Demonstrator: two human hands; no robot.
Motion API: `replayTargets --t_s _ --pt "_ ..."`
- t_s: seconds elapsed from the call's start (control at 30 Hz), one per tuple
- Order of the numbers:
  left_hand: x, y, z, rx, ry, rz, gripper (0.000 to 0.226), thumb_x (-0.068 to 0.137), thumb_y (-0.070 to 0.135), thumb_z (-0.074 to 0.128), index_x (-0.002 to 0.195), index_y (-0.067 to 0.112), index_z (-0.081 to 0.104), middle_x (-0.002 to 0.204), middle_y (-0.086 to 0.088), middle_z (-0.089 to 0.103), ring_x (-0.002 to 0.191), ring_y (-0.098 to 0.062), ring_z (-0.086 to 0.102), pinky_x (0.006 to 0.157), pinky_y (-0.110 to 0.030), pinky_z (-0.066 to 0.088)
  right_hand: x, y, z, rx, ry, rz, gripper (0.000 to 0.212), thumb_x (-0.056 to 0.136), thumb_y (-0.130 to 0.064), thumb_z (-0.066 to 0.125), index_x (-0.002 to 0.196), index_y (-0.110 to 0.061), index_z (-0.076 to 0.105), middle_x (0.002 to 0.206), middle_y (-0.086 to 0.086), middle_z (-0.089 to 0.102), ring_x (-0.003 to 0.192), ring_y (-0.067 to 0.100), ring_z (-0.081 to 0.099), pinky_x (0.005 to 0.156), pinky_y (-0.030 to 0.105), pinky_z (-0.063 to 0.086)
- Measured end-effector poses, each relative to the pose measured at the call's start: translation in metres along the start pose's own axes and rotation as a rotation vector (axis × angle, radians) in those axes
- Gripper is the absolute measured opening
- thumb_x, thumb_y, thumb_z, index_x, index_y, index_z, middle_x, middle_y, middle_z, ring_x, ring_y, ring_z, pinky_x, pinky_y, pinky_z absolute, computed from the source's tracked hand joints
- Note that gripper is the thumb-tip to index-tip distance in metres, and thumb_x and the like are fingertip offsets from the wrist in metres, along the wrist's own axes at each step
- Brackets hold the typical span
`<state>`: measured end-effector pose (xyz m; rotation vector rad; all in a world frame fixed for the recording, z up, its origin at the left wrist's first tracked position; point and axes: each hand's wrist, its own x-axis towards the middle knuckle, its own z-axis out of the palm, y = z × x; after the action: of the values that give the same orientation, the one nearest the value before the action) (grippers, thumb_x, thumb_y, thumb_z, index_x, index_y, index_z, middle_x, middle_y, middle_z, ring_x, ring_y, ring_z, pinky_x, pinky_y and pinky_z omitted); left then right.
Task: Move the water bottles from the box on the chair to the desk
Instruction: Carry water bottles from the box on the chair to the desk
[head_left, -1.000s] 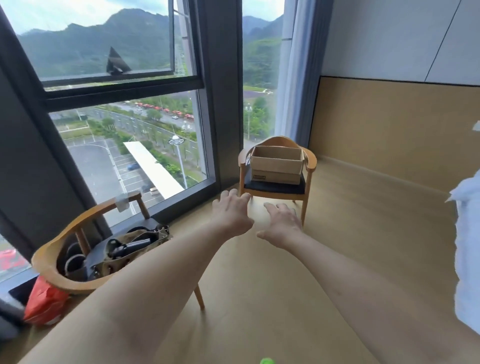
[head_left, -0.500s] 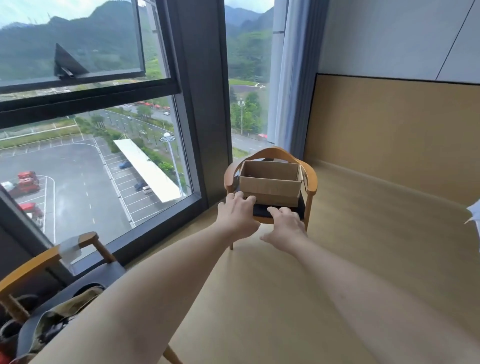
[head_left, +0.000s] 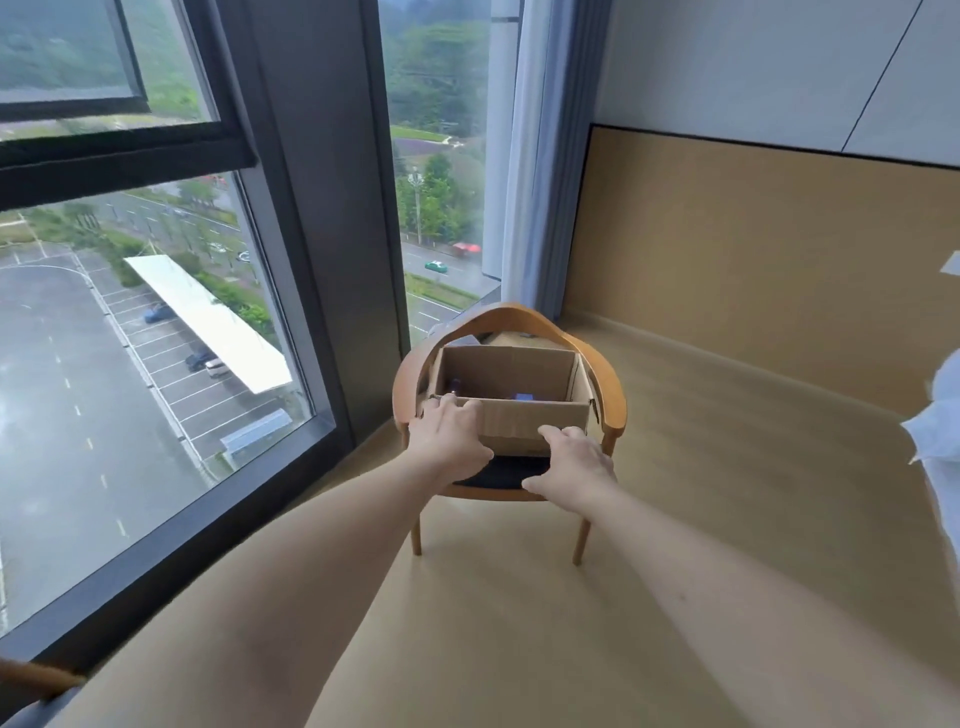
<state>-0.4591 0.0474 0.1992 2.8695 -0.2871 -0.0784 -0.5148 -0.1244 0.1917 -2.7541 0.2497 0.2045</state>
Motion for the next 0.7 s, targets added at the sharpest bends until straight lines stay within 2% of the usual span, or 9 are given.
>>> replayTargets --t_s 0.13,0.3,0.47,0.6,0.7 --pt "0.074 -0.015 -0.001 -0.031 -0.032 0.009 0.054 0.086 0.037 0.073 0.136 0.03 0.053 0.134 -0.005 0.053 0.127 -0.031 0.045 0.099 -0.05 0.049 0.065 -0.012 -0.001 -0.001 -0.006 0.03 0.08 0.085 -0.043 0.076 0.153 -0.028 0.038 0.146 0.006 0.047 0.132 0.029 0.045 0.104 0.045 0.046" --pt "0.154 -0.028 0.012 0.008 -0.067 0.046 0.065 0.084 0.047 0.07 0.144 0.03 0.049 0.134 -0.003 0.054 0.128 -0.031 0.045 0.096 -0.046 0.048 0.139 -0.008 0.008 0.0 -0.06 0.079 0.079 0.085 -0.045 0.075 0.152 -0.027 0.038 0.144 0.007 0.048 0.131 0.03 0.045 0.103 0.045 0.047" --pt "0.233 -0.037 0.04 -0.005 -0.122 -0.003 0.064 0.085 0.047 0.072 0.142 0.029 0.049 0.131 -0.004 0.054 0.125 -0.029 0.046 0.096 -0.044 0.052 0.224 0.001 0.022 0.017 -0.101 0.095 0.08 0.083 -0.048 0.077 0.151 -0.03 0.038 0.146 0.006 0.048 0.134 0.03 0.045 0.106 0.048 0.046" --pt "0.303 -0.042 0.07 0.017 -0.179 -0.032 0.065 0.085 0.051 0.07 0.142 0.029 0.048 0.133 -0.005 0.052 0.126 -0.029 0.046 0.09 -0.042 0.048 0.31 0.017 0.035 0.021 -0.159 0.101 0.083 0.083 -0.05 0.076 0.153 -0.029 0.036 0.148 0.006 0.046 0.134 0.03 0.046 0.105 0.047 0.048" --pt "0.356 -0.046 0.09 0.015 -0.209 -0.088 0.063 0.088 0.046 0.069 0.144 0.027 0.048 0.135 -0.005 0.052 0.127 -0.029 0.045 0.093 -0.043 0.049 0.376 0.028 0.046 0.051 -0.203 0.118 0.085 0.085 -0.05 0.076 0.155 -0.028 0.034 0.15 0.006 0.045 0.136 0.029 0.046 0.106 0.046 0.048"
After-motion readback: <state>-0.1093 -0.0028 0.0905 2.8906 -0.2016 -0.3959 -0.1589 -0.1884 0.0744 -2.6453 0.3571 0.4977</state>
